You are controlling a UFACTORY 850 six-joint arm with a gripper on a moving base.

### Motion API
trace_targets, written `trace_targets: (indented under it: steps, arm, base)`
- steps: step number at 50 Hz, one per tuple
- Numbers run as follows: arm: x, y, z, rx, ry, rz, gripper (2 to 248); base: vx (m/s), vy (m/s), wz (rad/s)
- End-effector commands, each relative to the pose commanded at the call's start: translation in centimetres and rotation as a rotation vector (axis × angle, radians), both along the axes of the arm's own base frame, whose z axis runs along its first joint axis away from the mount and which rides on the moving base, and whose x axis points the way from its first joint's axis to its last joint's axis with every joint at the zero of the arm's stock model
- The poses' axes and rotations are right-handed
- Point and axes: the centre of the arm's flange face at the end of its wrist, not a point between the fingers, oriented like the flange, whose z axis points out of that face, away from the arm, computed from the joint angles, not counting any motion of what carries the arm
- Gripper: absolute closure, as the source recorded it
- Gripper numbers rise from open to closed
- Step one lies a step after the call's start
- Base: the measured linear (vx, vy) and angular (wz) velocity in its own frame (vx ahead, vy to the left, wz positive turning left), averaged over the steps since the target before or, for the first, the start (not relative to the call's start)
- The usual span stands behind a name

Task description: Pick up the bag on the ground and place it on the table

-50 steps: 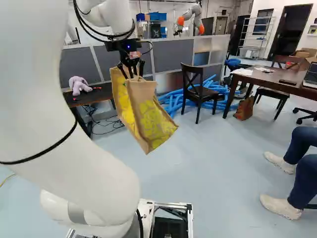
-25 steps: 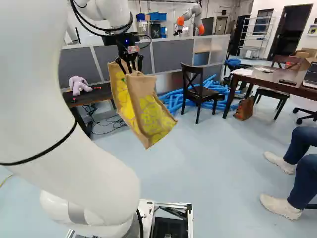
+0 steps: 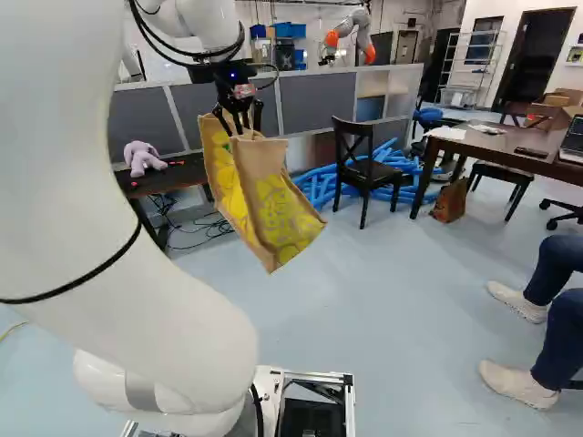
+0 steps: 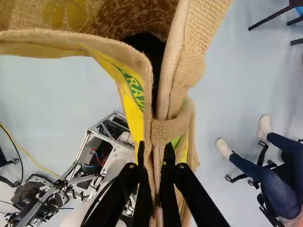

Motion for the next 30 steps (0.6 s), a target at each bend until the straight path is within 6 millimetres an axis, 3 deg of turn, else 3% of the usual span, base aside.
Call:
trace_targets:
  steps: [30]
  arm:
    - [0.0, 0.0, 0.0, 0.0, 0.0, 0.0, 229]
  base:
    - [0.156, -0.044, 0.002]
